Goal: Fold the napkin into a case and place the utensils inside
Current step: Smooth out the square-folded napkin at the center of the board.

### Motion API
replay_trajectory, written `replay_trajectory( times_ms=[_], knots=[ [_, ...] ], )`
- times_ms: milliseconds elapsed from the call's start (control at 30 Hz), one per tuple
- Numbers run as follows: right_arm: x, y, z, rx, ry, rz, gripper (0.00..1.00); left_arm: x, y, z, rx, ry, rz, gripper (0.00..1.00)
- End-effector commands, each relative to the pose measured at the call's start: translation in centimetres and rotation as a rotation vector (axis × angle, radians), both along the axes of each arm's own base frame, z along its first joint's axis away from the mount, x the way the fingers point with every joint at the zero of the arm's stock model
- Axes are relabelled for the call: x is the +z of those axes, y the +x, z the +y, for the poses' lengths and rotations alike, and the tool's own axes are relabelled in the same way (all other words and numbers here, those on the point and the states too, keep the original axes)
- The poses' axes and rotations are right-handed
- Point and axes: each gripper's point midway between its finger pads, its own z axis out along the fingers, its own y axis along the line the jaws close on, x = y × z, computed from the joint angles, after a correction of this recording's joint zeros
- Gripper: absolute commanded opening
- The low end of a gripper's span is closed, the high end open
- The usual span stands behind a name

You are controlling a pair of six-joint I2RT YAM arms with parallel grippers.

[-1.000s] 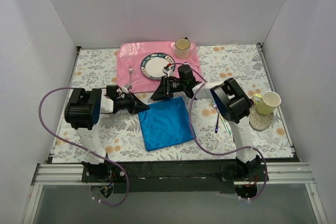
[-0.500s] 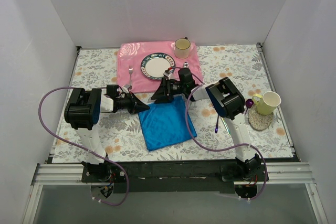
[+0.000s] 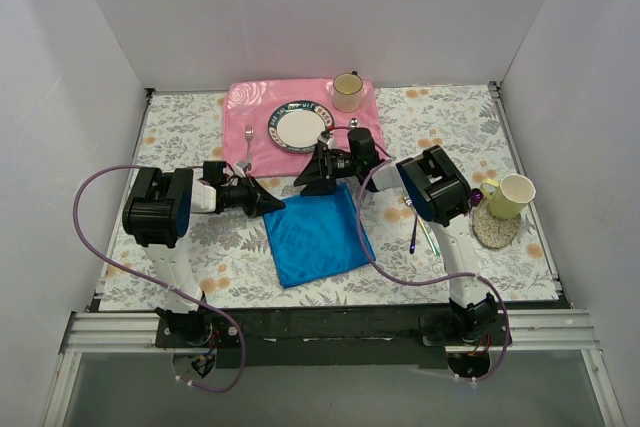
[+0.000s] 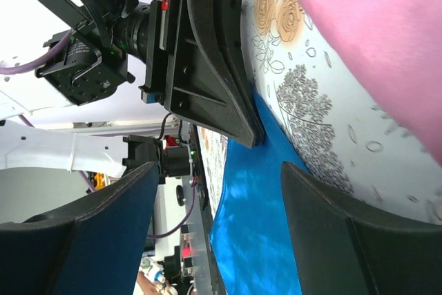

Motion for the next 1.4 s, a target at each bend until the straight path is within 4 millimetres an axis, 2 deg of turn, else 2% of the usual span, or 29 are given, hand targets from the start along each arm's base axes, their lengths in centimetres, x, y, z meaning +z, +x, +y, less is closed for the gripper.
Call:
replay_trajectory(
  times_ms=[0, 267, 533, 633, 667, 733, 767, 800, 833, 867, 933, 967, 1000, 1033, 1100, 1133, 1200, 1267, 1300, 1367],
  knots=[
    [1.0, 1.0, -1.9, -0.023, 0.001, 0.004, 0.8, -2.0, -0.7, 1.2, 0.054, 0.09, 0.087, 0.0],
    [1.2, 2.0, -4.1, -0.041, 0.005, 0.012, 0.81, -2.1, -0.8, 1.2, 0.056, 0.096, 0.089, 0.0],
    [0.9, 2.0, -5.0, -0.039, 0.0, 0.018, 0.82, -2.1, -0.7, 1.2, 0.057, 0.094, 0.088, 0.0],
    [2.1, 2.3, -4.8, -0.027, 0.022, -0.011, 0.82, -1.9, -0.7, 1.1, 0.049, 0.081, 0.08, 0.0],
    [3.3, 2.5, -4.6, -0.02, 0.039, -0.035, 0.83, -1.5, -0.4, 0.9, 0.042, 0.072, 0.05, 0.0],
    [5.5, 2.3, -4.4, 0.004, 0.08, -0.067, 0.84, 0.3, -0.2, 0.4, 0.013, 0.014, 0.004, 0.0],
    [7.4, 2.2, -4.3, 0.013, 0.101, -0.101, 0.89, 1.7, 0.4, -0.1, -0.007, -0.025, -0.067, 0.0],
    [8.3, 2.0, -4.4, 0.016, 0.109, -0.116, 0.9, 3.4, 0.2, -0.6, -0.04, -0.083, -0.105, 0.0],
    [9.3, 1.6, -4.4, 0.021, 0.117, -0.133, 0.92, 5.6, 0.3, -0.9, -0.057, -0.118, -0.176, 0.02],
    [11.2, 1.2, -4.6, 0.022, 0.129, -0.161, 0.96, 7.9, 0.8, -1.2, -0.057, -0.157, -0.254, 0.04],
    [12.0, 0.6, -5.0, 0.0, 0.113, -0.156, 0.97, 11.0, 0.8, -1.5, -0.078, -0.178, -0.353, 0.13],
    [13.3, 0.1, -5.2, -0.011, 0.115, -0.172, 0.98, 12.2, 1.0, -1.9, -0.091, -0.179, -0.39, 0.16],
    [12.6, -0.7, -5.6, -0.019, 0.1, -0.142, 0.99, 12.8, 1.1, -2.1, -0.098, -0.18, -0.408, 0.18],
    [13.2, -1.1, -5.7, -0.034, 0.1, -0.151, 0.99, 13.5, 1.1, -2.7, -0.109, -0.176, -0.43, 0.2],
    [12.5, -2.1, -5.7, -0.032, 0.094, -0.122, 0.99, 13.8, 1.2, -3.7, -0.127, -0.163, -0.429, 0.2],
    [11.6, -2.7, -5.8, -0.029, 0.083, -0.092, 0.99, 14.0, 1.1, -4.2, -0.139, -0.164, -0.435, 0.2],
    [11.3, -3.5, -5.7, -0.024, 0.105, -0.066, 0.99, 12.9, 0.8, -6.0, -0.155, -0.143, -0.383, 0.16],
    [9.7, -4.8, -5.9, -0.021, 0.099, -0.01, 0.99, 11.9, 0.0, -7.4, -0.175, -0.153, -0.336, 0.1],
    [9.4, -5.2, -5.9, -0.017, 0.101, 0.003, 0.99, 10.4, -0.5, -7.6, -0.17, -0.151, -0.285, 0.08],
    [8.4, -6.1, -5.9, -0.008, 0.097, 0.022, 0.99, 9.3, -1.0, -8.0, -0.165, -0.153, -0.243, 0.02]
  ],
)
